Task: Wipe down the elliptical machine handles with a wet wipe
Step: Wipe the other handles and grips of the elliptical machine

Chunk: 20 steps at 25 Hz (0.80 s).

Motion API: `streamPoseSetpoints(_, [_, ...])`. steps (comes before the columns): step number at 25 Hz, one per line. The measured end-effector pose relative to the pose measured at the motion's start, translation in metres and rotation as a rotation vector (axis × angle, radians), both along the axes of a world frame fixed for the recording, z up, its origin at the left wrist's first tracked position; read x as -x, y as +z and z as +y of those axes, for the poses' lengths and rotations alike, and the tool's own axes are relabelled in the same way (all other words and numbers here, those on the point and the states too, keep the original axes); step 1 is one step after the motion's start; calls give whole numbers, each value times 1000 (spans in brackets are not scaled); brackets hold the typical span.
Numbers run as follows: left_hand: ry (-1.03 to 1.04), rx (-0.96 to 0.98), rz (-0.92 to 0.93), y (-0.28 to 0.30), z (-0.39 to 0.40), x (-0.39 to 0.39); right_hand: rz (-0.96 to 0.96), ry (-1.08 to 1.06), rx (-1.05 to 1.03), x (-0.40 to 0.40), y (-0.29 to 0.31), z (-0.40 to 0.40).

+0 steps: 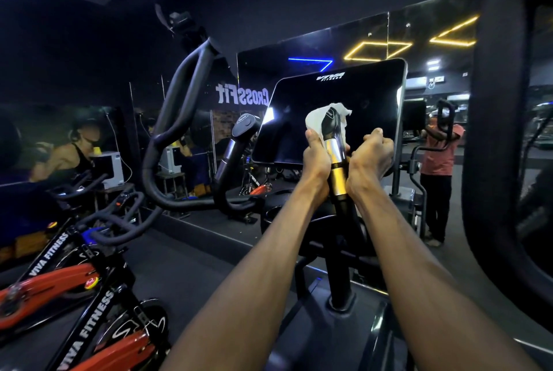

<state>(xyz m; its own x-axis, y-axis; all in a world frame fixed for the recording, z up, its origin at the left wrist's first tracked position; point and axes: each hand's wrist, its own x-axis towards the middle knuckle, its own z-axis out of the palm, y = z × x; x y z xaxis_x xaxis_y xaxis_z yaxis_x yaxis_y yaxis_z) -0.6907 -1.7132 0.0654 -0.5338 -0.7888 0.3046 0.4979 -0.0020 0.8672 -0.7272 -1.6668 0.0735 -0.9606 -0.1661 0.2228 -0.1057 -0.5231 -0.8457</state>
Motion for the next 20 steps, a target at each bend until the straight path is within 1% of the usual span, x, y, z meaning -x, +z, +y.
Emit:
streamPoseSetpoints(3, [31,-20,20,-5,-3,-2,15,-11,8,-1,-1,1])
streamPoseSetpoints(5, [170,-31,1,0,-8,-5,45,-26,-12,-2,-2,1])
streamPoseSetpoints(6, [242,-48,20,5,-12,-4,66,-33,-38,-2,-2,1])
streamPoseSetpoints(7, [268,-78,68,10,-20,-2,91,-41,-65,-2,-3,0])
streamPoseSetpoints(9, [177,-142,168,22,-26,-4,139,-55,-91,-4,-4,1])
streamPoseSetpoints(11, [85,-144,208,30,-29,-6,164,-65,-101,-1,-4,0])
streamPoseSetpoints(12, [102,-141,215,31,-31,-5,165,-66,-104,1,-4,-1])
streamPoseSetpoints(14, [200,-205,198,27,-32,-3,153,-70,-111,2,-4,-2])
streamPoseSetpoints(17, [286,-245,89,11,-28,-5,146,-75,-97,2,-5,-3])
streamPoseSetpoints(18, [279,-248,60,7,-24,-5,141,-73,-90,2,-4,-3])
streamPoseSetpoints(20, [184,-185,78,4,-18,2,124,-84,-91,4,-4,-4])
